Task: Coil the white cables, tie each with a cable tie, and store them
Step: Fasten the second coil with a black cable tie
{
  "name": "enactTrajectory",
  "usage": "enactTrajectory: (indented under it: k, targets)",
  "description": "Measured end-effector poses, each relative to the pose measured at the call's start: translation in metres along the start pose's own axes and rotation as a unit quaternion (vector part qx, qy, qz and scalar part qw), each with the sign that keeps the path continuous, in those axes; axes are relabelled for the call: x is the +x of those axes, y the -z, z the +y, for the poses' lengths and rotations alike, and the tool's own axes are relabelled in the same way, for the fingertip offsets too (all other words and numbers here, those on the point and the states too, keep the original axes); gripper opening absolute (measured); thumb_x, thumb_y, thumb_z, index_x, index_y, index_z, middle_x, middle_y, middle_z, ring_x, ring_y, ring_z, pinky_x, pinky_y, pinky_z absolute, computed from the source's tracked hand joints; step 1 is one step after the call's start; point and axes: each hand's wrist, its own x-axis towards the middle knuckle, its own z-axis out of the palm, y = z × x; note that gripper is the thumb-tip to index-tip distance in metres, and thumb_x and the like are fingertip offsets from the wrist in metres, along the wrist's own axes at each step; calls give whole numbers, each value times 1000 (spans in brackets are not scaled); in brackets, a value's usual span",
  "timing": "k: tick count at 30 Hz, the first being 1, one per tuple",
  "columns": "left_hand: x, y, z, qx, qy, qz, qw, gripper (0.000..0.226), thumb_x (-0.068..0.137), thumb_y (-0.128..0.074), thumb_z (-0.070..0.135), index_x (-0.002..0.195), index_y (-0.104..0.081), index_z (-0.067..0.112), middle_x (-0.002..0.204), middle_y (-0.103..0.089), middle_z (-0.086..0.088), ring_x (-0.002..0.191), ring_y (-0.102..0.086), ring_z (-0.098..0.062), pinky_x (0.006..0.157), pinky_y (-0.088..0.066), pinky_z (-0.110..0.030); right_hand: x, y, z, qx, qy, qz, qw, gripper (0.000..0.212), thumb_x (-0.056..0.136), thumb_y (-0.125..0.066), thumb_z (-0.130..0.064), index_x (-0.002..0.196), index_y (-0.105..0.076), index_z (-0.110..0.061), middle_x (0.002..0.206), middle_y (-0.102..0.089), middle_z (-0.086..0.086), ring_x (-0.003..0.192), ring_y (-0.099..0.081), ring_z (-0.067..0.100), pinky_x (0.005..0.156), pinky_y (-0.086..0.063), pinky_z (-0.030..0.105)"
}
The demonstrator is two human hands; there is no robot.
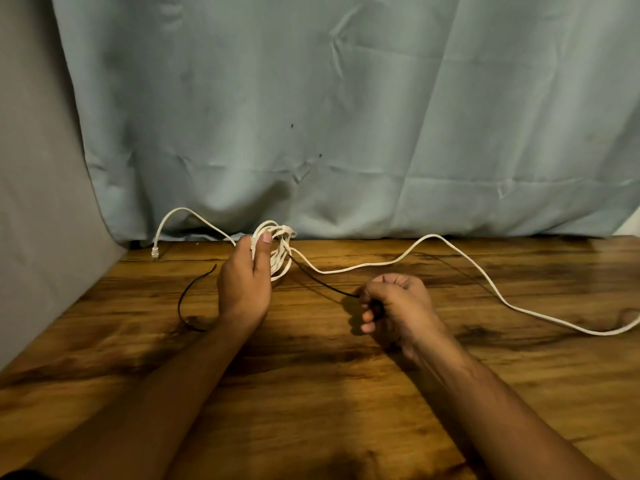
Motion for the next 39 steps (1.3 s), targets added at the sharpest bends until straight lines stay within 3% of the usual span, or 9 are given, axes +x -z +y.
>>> enactTrajectory:
  k: [4, 10, 19, 26, 30, 35, 39]
  targets:
    - [-6, -1, 7, 59, -64, -15, 996, 53, 100, -29, 62, 99, -59, 18, 80, -67, 2, 72, -64, -18, 62, -51, -39, 2, 0, 1, -2, -9, 0, 1000, 18, 86, -60, 11, 74, -63, -1, 52, -59, 6, 40, -53, 13, 37, -51, 24]
    - [-14, -2, 12, 119, -140, -43, 982, 51, 99, -26, 62, 96, -55, 20, 69, -59, 5, 60, -57, -20, 53, -39, -38, -1, -1, 1, 39, -15, -10, 999, 9, 89, -60, 10, 88, -68, 5, 61, -64, 11, 44, -58, 14, 39, -54, 25]
    - [-22, -12, 20, 78, -176, -118, 974, 42, 104, -35, 56, 90, -56, 22, 76, -66, 5, 70, -62, -16, 65, -48, -44, -5, -9, 5, 163, -9, -89, 983, 18, 90, -63, 11, 100, -72, 0, 82, -72, 16, 61, -67, 17, 50, -60, 25]
    - [-26, -16, 23, 23, -146, -116, 982, 46, 106, -33, 49, 70, -51, 27, 61, -55, 3, 59, -54, -9, 59, -43, -41, -11, -17, 9, 168, -5, -104, 980, 23, 90, -65, 11, 110, -65, 0, 90, -73, 20, 63, -70, 19, 49, -60, 25]
    - [-26, -21, 24, -14, -74, -111, 991, 55, 106, -36, 49, 62, -49, 20, 56, -54, -3, 59, -55, -23, 62, -43, -48, -12, -19, 12, 175, 3, -101, 979, 24, 90, -64, 13, 110, -64, -1, 93, -72, 22, 65, -72, 21, 52, -61, 27]
    - [-24, -25, 14, -50, -21, -118, 992, 50, 96, -37, 50, 71, -58, 12, 67, -60, -10, 70, -60, -31, 73, -50, -56, -10, -21, 15, 180, 8, -101, 978, 22, 91, -64, 13, 105, -65, -4, 89, -74, 19, 67, -74, 22, 54, -62, 28]
    - [-26, -23, 18, -66, -9, -124, 990, 39, 90, -38, 51, 83, -62, 20, 71, -60, -4, 75, -62, -26, 77, -53, -52, -11, -21, 15, 183, 7, -104, 978, 23, 91, -63, 13, 107, -63, -2, 89, -74, 20, 66, -74, 22, 53, -62, 28]
